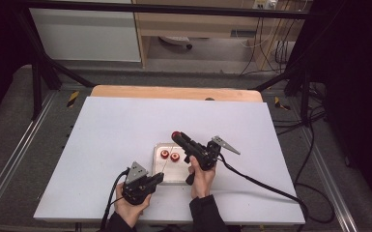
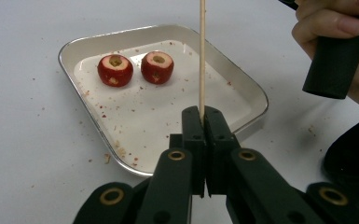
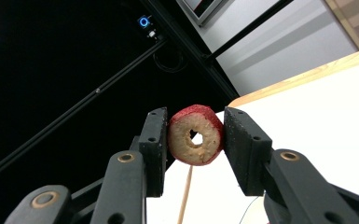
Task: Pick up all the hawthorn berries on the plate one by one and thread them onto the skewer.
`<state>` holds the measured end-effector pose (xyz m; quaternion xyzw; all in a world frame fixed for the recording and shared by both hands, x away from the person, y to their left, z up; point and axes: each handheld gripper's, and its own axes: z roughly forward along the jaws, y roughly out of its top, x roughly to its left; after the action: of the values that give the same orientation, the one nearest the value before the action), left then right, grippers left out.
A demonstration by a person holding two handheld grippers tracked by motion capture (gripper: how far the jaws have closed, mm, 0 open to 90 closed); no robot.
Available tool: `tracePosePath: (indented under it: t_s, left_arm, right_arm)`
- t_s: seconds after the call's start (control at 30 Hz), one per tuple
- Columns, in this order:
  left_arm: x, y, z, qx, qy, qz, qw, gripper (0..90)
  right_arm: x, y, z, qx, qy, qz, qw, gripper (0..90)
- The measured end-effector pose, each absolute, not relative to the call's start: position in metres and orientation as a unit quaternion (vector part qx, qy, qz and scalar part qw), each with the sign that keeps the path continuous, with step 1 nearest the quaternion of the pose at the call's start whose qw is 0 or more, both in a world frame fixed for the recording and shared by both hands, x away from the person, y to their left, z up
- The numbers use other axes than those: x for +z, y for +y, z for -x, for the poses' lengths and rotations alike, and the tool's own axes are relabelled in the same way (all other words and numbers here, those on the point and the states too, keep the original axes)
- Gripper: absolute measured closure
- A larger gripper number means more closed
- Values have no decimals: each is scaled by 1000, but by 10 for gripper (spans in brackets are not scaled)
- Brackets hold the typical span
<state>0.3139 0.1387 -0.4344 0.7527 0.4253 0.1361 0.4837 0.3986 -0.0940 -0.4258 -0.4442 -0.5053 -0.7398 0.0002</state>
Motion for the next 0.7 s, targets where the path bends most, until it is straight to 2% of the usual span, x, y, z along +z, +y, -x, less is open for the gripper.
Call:
tracePosePath:
  t_s: [0.3, 0.7]
  left_arm:
    - [-434, 133, -319, 134, 431, -749, 485, 884]
    - [-434, 140, -321, 135, 433, -751, 481, 882]
  right_arm:
    - [-432, -90, -394, -739, -501, 449, 20, 615]
    - [-429, -91, -390, -734, -516, 442, 13, 615]
